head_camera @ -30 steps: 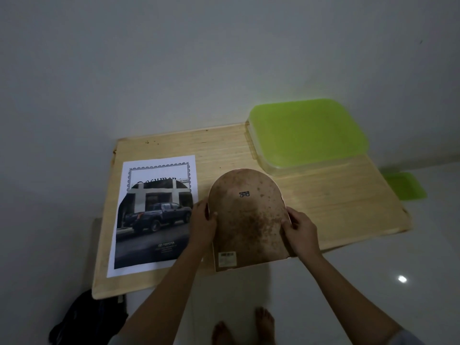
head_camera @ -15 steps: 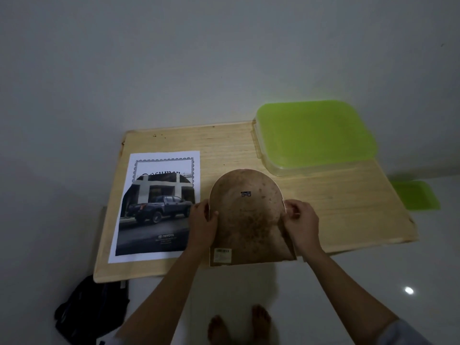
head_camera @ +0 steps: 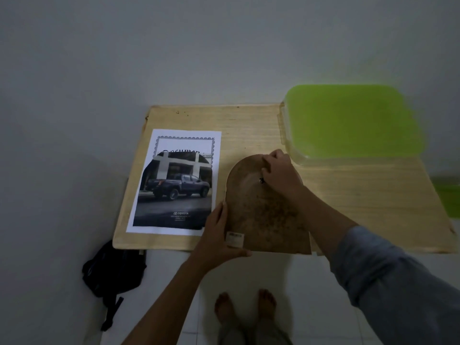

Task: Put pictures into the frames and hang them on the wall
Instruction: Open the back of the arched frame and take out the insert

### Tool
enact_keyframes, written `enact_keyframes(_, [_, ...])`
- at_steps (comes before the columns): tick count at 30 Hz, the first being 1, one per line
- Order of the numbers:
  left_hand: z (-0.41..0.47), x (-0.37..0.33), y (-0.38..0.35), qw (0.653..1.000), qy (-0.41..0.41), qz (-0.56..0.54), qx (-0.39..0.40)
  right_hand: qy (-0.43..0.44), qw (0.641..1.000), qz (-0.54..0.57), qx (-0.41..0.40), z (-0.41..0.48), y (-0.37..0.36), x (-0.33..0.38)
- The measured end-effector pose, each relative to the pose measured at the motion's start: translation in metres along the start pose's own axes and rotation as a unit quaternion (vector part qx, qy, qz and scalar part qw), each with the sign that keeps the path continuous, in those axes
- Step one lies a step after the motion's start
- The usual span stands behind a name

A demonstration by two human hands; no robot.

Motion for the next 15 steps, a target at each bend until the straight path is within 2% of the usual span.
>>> enact_keyframes(5, [0.0004,0.0007,-0.0019,1.0,-0.004,0.007,-0.017,0.057,0.993,-0.099,-0.021,-0.0003,-0.0054,-0.0034])
enact_keyframes(15, [0.0004,-0.0036,-0.0037,0.999,0.009,-0.018,-0.036,0.05,0.993,-0.105,-0.013,0.0087,-0.007,0.0012])
Point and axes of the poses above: each hand's wrist, its own z-axis towards the middle knuckle, its own y-axis out of the back of the hand, x = y × z, the point moved 1 cm from there along z, towards the middle knuckle, and after that the axes turned 10 degrees about z, right-handed, at the moved point
